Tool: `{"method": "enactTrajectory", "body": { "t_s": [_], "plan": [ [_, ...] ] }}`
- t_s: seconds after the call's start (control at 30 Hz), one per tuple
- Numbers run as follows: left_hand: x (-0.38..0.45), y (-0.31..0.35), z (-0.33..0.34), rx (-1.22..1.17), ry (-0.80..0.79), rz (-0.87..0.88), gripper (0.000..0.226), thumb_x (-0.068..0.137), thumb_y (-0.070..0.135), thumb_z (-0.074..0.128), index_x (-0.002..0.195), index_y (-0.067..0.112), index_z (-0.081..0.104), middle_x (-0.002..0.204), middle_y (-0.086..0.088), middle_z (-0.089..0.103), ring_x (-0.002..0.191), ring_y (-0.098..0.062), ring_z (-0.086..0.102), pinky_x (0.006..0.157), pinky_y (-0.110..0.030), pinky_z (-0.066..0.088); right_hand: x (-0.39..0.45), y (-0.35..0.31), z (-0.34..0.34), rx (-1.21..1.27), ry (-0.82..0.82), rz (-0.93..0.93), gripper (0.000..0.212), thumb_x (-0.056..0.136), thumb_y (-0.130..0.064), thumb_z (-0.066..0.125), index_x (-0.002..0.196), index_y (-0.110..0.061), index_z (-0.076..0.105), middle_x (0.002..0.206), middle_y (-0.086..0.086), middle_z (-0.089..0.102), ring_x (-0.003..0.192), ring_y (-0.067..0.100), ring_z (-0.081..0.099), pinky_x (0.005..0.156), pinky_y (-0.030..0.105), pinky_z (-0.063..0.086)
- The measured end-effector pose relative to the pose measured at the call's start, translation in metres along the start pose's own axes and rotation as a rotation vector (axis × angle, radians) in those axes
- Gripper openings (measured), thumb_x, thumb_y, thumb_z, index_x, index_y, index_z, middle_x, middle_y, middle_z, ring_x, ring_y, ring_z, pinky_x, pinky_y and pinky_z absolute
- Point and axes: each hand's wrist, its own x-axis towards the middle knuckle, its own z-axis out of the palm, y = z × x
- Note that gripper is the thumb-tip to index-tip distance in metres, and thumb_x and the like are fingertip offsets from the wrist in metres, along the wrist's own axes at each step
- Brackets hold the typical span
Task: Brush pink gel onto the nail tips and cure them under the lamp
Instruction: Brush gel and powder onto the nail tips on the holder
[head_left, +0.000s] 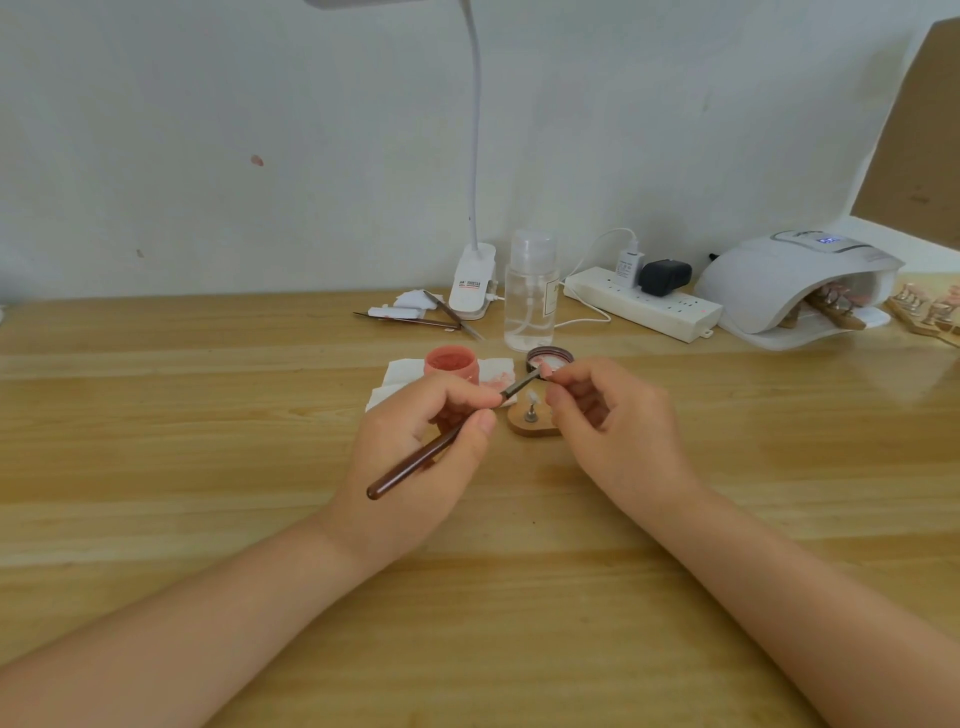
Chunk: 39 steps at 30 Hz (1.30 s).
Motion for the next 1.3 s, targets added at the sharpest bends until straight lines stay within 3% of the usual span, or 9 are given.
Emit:
{"method": "enactTrajectory", "body": {
  "t_s": [0.2,0.37,0.5,0.6,0.7,0.93,1.07,1.13,1.3],
  "plan": [
    [-0.0009,0.0009,-0.0016,-0.055,0.038,0.011,0.012,0.086,0.027,0.054,0.091,0.037,0.059,0.09,0.018,0.068,0.086,-0.002,0.063,0.075,-0.01,0.044,-0.0001,-0.0002,0.0,-0.006,-0.001,0.017,0.008,0.087,-0.012,0.064,0.093,-0.017,0.067,0.071,-0.015,0.061,0.073,0.002,0.059,0.067,0.018,0.05],
    [-0.0009,-0.0004,0.0008,-0.026,-0.003,0.001,0.016,0.087,0.02,0.06,0.095,0.033,0.061,0.094,0.017,0.069,0.089,-0.002,0.064,0.078,-0.011,0.045,-0.0001,-0.0008,0.0004,-0.011,-0.001,0.012,0.009,0.087,-0.011,0.064,0.093,-0.018,0.067,0.072,-0.016,0.061,0.073,0.003,0.06,0.068,0.022,0.051],
    [-0.0011,-0.0014,-0.0032,-0.002,-0.004,0.048,0.007,0.086,0.026,0.052,0.087,0.027,0.058,0.081,0.012,0.064,0.076,-0.001,0.059,0.071,-0.008,0.041,0.0003,0.0008,-0.0006,-0.009,0.001,0.023,0.007,0.087,-0.012,0.064,0.093,-0.016,0.067,0.073,-0.013,0.062,0.071,0.005,0.06,0.068,0.024,0.051],
    [0.0006,0.0001,-0.0028,-0.007,0.009,0.053,0.01,0.087,0.025,0.051,0.089,0.033,0.057,0.085,0.021,0.066,0.083,0.004,0.061,0.073,-0.006,0.042,0.0009,0.0007,-0.0003,-0.025,-0.005,0.023,0.009,0.087,-0.012,0.064,0.094,-0.018,0.066,0.074,-0.014,0.061,0.071,0.004,0.06,0.067,0.02,0.051],
    [0.0007,0.0009,-0.0003,-0.048,0.012,0.027,0.013,0.087,0.028,0.055,0.095,0.037,0.06,0.092,0.015,0.069,0.088,-0.005,0.065,0.079,-0.011,0.045,0.0007,0.0001,0.0,-0.007,0.003,0.026,0.014,0.087,-0.01,0.065,0.092,-0.023,0.064,0.074,-0.016,0.061,0.071,0.002,0.059,0.066,0.017,0.05],
    [-0.0001,-0.0001,-0.0043,0.016,-0.021,0.096,0.009,0.085,0.022,0.053,0.086,0.024,0.061,0.075,0.004,0.061,0.071,-0.007,0.057,0.07,-0.012,0.042,0.0008,-0.0003,-0.001,-0.014,0.003,0.037,0.01,0.087,-0.011,0.064,0.092,-0.019,0.065,0.074,-0.015,0.061,0.071,0.003,0.06,0.067,0.02,0.051],
    [0.0005,0.003,-0.0027,0.0,0.014,0.067,0.011,0.086,0.023,0.054,0.091,0.031,0.059,0.085,0.016,0.066,0.081,0.0,0.061,0.076,-0.009,0.042,0.0004,-0.0008,-0.0011,-0.024,-0.011,0.037,0.011,0.087,-0.01,0.064,0.095,-0.018,0.066,0.076,-0.014,0.062,0.074,0.002,0.06,0.067,0.02,0.051],
    [0.0003,0.003,-0.0016,0.002,0.0,0.04,0.011,0.086,0.023,0.056,0.091,0.031,0.061,0.084,0.013,0.067,0.083,0.0,0.062,0.077,-0.009,0.043,0.0005,-0.001,-0.0017,-0.018,-0.017,0.038,0.011,0.087,-0.01,0.064,0.095,-0.017,0.067,0.076,-0.013,0.062,0.074,0.002,0.06,0.068,0.02,0.051],
    [0.001,0.0042,-0.0065,0.008,-0.024,0.04,0.011,0.081,0.024,0.053,0.078,0.017,0.061,0.067,-0.001,0.061,0.066,-0.009,0.056,0.063,-0.011,0.043,0.0006,-0.0013,-0.0022,-0.024,-0.021,0.047,0.013,0.088,-0.012,0.064,0.091,-0.024,0.063,0.075,-0.014,0.062,0.073,0.003,0.06,0.068,0.02,0.051]
  ]
}}
